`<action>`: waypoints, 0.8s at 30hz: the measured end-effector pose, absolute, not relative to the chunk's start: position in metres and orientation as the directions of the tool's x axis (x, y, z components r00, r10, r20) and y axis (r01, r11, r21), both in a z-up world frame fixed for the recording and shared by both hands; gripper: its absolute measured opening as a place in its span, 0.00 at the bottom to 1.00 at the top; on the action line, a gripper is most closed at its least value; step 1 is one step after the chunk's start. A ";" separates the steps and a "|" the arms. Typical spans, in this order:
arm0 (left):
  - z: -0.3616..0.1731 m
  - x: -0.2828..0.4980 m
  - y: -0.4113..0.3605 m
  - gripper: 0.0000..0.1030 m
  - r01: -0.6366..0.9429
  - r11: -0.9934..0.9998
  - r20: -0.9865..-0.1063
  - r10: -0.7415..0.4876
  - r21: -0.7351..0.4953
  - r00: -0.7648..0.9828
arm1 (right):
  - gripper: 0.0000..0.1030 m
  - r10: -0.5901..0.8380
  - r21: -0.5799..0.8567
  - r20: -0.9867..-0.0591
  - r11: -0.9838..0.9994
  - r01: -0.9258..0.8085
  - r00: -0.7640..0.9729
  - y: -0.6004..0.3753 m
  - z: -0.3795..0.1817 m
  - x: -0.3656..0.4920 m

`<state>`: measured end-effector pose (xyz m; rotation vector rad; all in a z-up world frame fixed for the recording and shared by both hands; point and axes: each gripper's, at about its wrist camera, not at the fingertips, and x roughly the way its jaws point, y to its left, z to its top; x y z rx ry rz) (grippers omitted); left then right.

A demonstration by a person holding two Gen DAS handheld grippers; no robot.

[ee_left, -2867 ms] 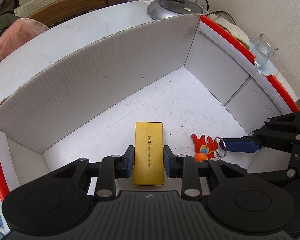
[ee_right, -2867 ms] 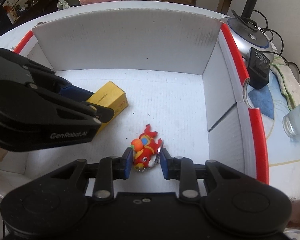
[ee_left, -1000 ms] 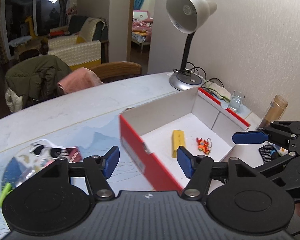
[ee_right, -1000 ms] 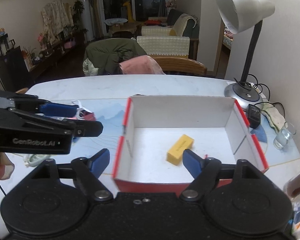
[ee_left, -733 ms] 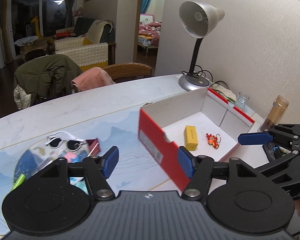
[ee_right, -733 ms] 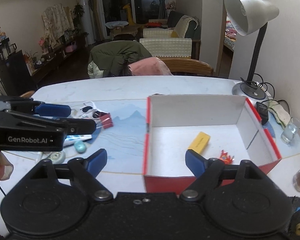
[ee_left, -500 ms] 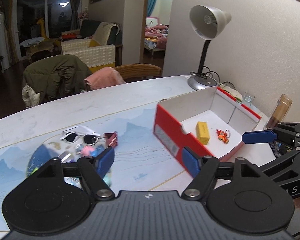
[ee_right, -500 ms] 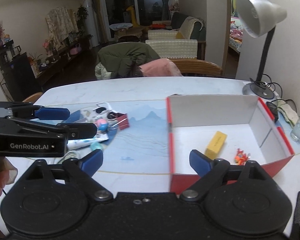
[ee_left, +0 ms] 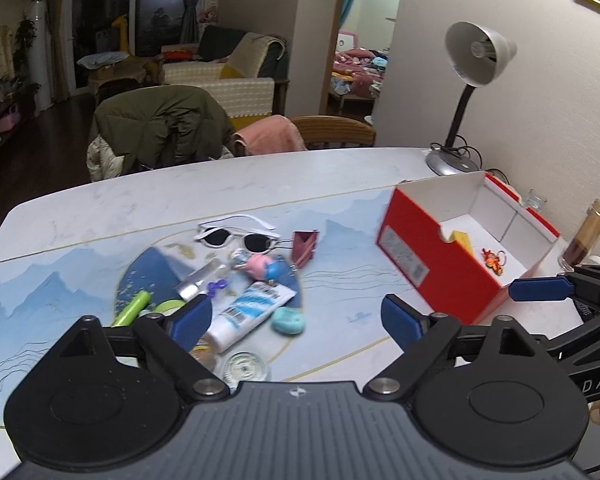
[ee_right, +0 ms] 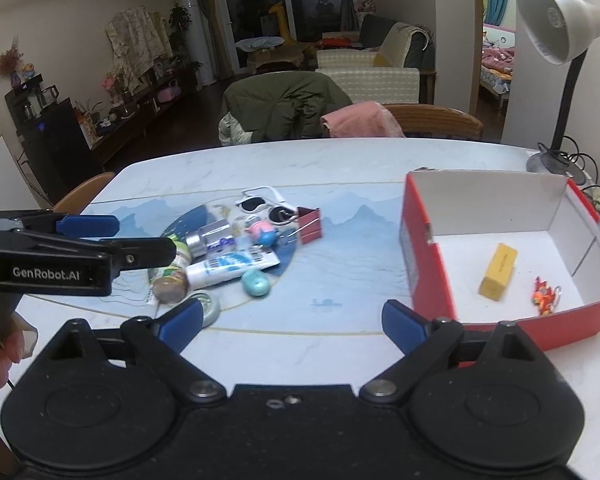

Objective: Organize rigid objects
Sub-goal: 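Withdraw both tools from the shoebox back toward the cluttered mat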

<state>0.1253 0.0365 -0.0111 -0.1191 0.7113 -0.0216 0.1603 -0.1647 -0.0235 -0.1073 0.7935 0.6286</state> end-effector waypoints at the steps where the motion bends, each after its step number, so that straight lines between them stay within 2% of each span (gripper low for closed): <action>1: -0.013 0.123 0.041 1.00 -0.023 0.993 -0.648 -0.059 -0.118 0.760 | 0.93 0.487 0.140 -0.696 0.813 -0.566 0.528 -0.161 -0.025 0.160; 10: -0.042 0.110 0.073 1.00 -0.046 0.991 -0.619 -0.043 -0.128 0.784 | 0.93 0.478 0.137 -0.711 0.813 -0.565 0.516 -0.134 -0.040 0.161; 24: -0.107 0.121 0.102 1.00 -0.141 0.985 -0.709 0.030 -0.099 0.705 | 0.89 0.437 0.100 -0.773 0.800 -0.592 0.460 -0.087 -0.087 0.195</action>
